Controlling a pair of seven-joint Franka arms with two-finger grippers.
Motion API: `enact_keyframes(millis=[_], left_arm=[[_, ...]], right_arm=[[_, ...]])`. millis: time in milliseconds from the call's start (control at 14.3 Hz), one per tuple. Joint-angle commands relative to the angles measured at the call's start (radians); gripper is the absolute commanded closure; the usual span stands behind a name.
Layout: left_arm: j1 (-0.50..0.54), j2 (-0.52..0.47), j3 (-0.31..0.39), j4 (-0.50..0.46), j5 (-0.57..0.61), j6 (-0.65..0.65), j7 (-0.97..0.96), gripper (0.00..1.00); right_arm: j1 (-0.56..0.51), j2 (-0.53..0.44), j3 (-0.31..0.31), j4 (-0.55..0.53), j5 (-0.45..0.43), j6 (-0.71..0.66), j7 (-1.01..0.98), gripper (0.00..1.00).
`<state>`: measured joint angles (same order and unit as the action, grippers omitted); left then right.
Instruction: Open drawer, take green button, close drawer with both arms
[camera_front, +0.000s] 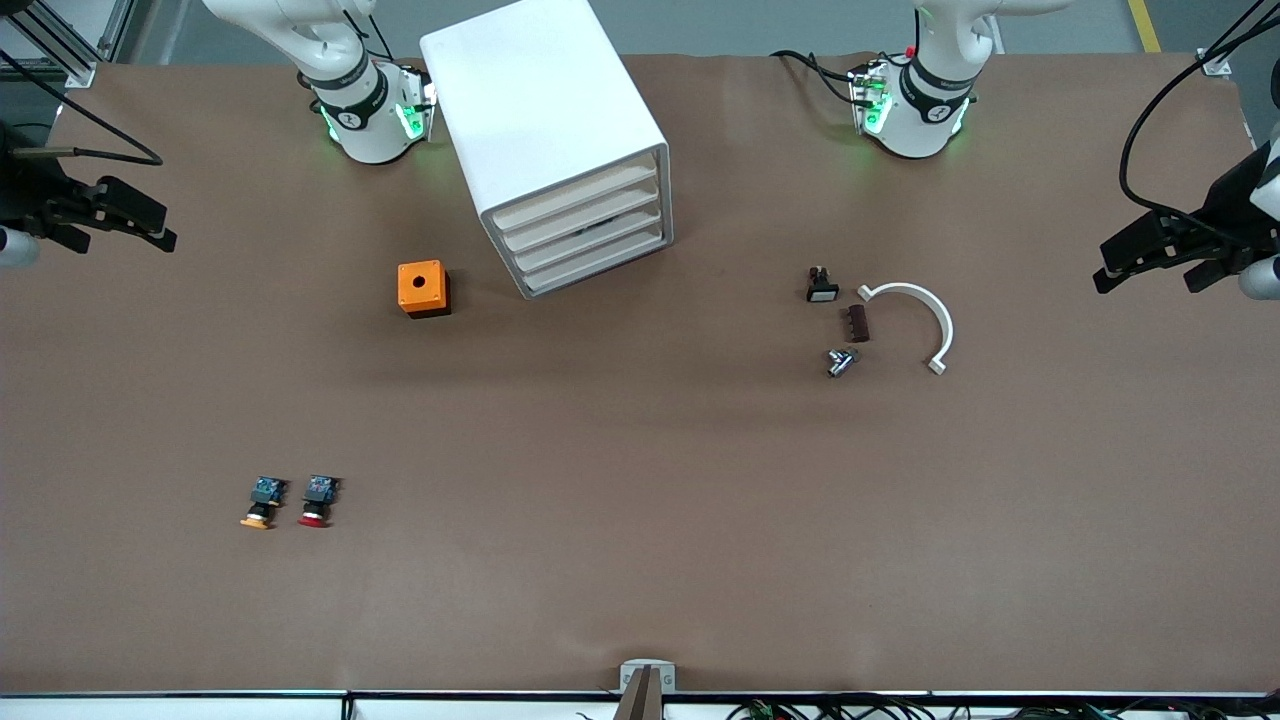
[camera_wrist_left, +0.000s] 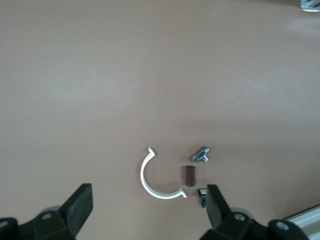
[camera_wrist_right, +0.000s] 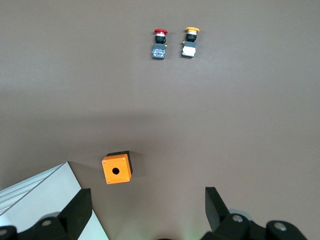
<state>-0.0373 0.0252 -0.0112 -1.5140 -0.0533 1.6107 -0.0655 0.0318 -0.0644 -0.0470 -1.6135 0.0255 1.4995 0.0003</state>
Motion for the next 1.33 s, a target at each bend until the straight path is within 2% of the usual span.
enact_keyframes(millis=[0, 350, 630, 909, 1259], left_arm=[[0.001, -0.002, -0.003, 0.005, 0.024, -0.012, -0.014, 0.0], [0.014, 0.016, 0.011, 0.001, 0.021, -0.012, -0.014, 0.0], [0.086, 0.061, 0.022, 0.0, 0.004, -0.011, 0.001, 0.0], [0.097, 0.175, 0.022, 0.001, -0.01, -0.005, -0.016, 0.0], [0.053, 0.326, 0.011, -0.002, 0.0, -0.002, -0.033, 0.0]], right_arm=[[-0.007, -0.009, 0.003, -0.003, 0.007, -0.01, -0.009, 0.0], [-0.007, -0.009, 0.001, -0.003, 0.005, -0.012, -0.009, 0.0], [-0.018, -0.014, 0.001, 0.0, -0.007, -0.03, -0.009, 0.0], [-0.024, -0.015, -0.004, 0.0, -0.01, -0.056, -0.016, 0.0], [-0.046, -0.012, 0.003, 0.01, -0.007, -0.044, -0.02, 0.0]])
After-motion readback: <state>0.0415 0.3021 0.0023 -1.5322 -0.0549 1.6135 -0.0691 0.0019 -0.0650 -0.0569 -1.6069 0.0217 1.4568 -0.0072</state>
